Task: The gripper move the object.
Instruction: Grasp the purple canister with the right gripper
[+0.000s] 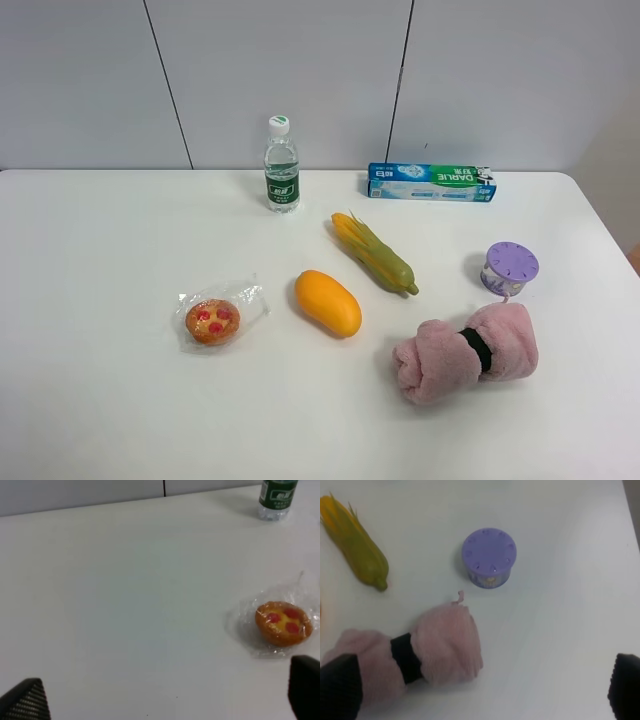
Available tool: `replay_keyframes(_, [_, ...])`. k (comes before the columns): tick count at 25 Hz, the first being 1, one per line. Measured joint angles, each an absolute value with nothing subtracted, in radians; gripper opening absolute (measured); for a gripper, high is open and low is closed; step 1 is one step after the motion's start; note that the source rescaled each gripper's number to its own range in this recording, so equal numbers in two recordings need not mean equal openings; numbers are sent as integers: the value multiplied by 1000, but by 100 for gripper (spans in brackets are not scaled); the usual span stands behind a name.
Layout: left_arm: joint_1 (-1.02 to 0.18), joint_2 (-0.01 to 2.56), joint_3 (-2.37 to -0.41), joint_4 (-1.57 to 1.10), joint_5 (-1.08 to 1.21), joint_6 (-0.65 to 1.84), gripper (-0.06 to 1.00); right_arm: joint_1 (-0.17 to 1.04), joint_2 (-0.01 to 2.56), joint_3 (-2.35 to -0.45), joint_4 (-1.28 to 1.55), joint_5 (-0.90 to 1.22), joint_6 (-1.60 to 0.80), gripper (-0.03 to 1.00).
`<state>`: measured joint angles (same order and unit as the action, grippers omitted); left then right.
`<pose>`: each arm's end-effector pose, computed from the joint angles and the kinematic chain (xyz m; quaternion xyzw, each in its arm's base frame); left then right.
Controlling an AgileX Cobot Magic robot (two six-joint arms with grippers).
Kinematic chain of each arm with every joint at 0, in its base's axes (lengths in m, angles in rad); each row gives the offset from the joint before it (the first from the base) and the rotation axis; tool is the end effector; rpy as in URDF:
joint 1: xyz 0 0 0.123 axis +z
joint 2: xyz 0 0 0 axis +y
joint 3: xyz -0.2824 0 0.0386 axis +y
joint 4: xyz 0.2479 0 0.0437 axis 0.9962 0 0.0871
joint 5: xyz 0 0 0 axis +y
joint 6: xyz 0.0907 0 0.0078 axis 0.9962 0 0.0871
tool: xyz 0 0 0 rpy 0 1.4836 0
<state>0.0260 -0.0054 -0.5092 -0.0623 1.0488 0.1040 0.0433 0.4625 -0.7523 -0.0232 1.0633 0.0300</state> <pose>-0.0062 -0.0051 0.2808 0.0342 0.8451 0.0035 0.5334 0.0599 0.0007 0.3385 -0.0068 0.9037 0.0041 0.4281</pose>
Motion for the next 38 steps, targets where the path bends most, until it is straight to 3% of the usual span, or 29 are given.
replay_keyframes(14, [26, -5, -509, -62, 1049, 104, 100, 43, 1069, -1072, -122, 1055, 30, 100])
replay_keyframes(38, [26, -5, -509, -63, 1049, 105, 100, 43, 1561, -1082, -148, 872, 50, 100])
